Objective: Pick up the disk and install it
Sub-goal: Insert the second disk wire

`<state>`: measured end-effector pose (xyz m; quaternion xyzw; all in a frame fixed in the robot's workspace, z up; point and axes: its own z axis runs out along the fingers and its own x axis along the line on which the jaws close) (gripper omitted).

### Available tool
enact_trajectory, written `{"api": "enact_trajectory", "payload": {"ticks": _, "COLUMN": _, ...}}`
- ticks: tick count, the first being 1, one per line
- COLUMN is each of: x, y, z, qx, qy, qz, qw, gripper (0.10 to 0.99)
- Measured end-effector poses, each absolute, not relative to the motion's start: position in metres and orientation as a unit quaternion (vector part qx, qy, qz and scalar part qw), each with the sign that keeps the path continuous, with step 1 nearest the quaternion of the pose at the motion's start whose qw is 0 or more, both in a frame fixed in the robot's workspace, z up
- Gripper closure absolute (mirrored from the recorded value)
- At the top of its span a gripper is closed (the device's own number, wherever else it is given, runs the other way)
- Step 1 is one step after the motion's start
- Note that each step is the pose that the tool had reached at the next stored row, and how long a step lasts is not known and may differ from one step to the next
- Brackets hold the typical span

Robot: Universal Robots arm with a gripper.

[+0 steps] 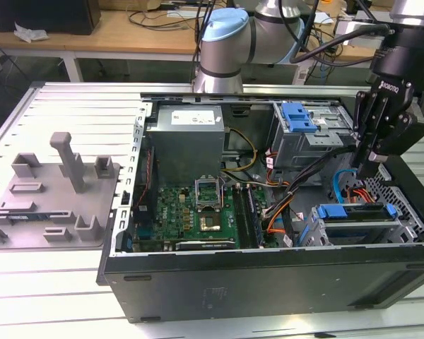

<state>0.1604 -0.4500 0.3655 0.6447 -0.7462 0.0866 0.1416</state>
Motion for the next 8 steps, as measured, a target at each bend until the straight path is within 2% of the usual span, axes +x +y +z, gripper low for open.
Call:
{"api": "enact_trajectory", "payload": {"ticks": 1, "x": 0.1604, "y": -0.45, "z": 0.3654, "qx": 0.645, "qy": -0.746, "qz": 0.087, "qw": 0.142, "gripper": 0.804}}
{"api": "enact_trajectory", "payload": {"ticks": 2, "x": 0.1604, "y": -0.45, "z": 0.3652, "qx": 0.645, "qy": -0.746, "qz": 0.086, "qw": 0.142, "gripper": 0.875}}
{"api": "enact_trajectory", "payload": {"ticks": 8, "x": 0.1604, "y": -0.4502, "z": 0.3629, "qx": 0.645, "qy": -0.746, "qz": 0.086, "qw": 0.142, "gripper": 0.894}}
